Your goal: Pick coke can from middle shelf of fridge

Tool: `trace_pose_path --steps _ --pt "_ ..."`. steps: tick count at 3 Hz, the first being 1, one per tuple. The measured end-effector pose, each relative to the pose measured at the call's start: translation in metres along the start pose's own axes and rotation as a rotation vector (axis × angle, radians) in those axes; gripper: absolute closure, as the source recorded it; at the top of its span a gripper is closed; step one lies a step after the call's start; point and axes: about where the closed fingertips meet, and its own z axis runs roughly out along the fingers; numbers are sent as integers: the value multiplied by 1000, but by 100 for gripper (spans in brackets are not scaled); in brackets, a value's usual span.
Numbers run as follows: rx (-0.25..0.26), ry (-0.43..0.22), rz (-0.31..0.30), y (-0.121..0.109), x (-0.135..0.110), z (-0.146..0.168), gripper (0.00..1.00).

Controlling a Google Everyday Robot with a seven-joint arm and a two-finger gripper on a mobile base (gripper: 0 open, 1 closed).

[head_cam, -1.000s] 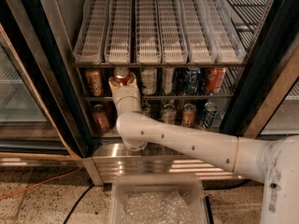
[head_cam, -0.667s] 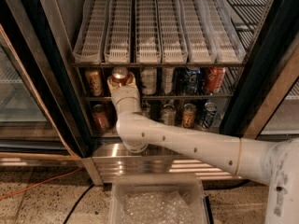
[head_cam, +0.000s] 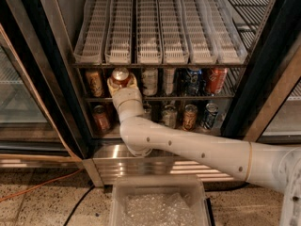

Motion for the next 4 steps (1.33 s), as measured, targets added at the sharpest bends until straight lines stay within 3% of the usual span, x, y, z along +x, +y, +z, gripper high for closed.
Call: trace_pose_path --steps 2,3,4 --pt "-148 104 50 -7 -3 -54 100" --pt "-212 177 76 -27 -1 -80 100" --pt "-271 211 58 -52 -2 -97 100"
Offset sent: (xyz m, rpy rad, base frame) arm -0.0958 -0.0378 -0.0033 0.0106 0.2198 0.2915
